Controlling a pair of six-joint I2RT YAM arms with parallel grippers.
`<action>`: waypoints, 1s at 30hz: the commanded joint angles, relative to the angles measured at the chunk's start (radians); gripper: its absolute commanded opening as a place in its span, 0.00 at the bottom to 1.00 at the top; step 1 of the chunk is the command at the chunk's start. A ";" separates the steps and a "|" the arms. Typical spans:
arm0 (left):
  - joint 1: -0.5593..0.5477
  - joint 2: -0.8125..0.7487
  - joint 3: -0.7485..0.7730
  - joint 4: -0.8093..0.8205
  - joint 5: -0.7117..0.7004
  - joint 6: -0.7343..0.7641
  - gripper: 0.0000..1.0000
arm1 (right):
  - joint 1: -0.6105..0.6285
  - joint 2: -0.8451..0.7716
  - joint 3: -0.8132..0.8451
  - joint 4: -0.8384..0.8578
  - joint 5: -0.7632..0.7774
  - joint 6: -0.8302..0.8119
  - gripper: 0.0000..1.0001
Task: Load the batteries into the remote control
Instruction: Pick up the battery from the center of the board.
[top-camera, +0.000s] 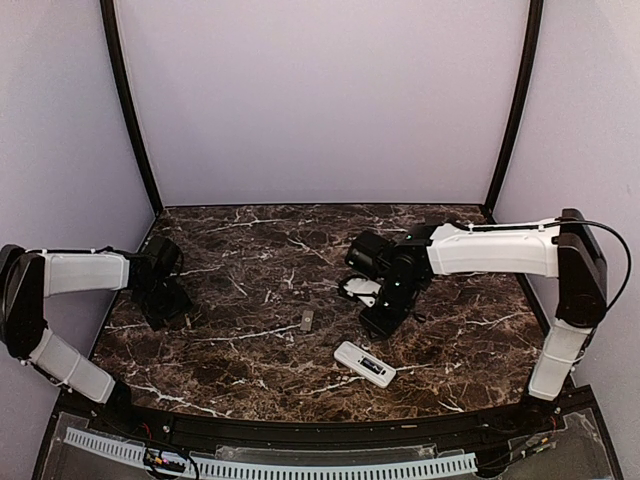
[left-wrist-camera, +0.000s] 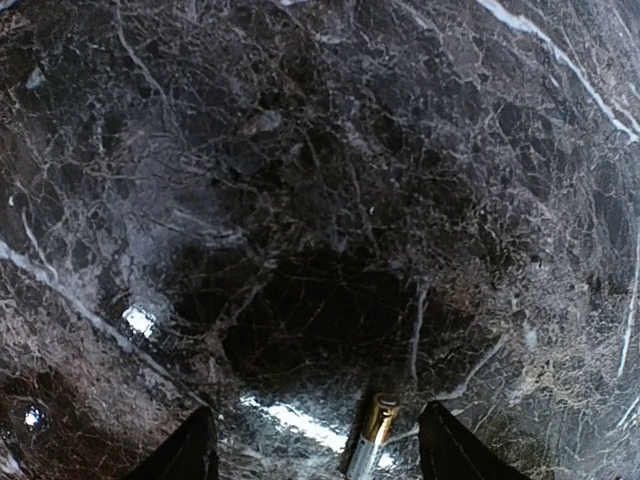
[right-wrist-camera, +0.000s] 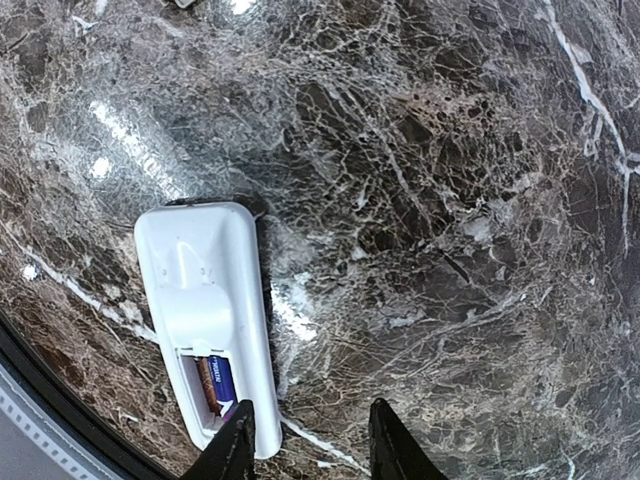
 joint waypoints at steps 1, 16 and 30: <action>0.007 0.029 -0.019 0.032 0.057 0.013 0.65 | -0.004 -0.025 -0.013 0.013 0.019 0.003 0.36; 0.005 0.044 -0.052 0.040 0.123 -0.008 0.47 | -0.004 -0.037 -0.014 -0.015 0.055 0.001 0.36; -0.039 0.087 -0.065 0.026 0.184 -0.076 0.39 | -0.004 -0.041 -0.012 -0.024 0.064 0.000 0.36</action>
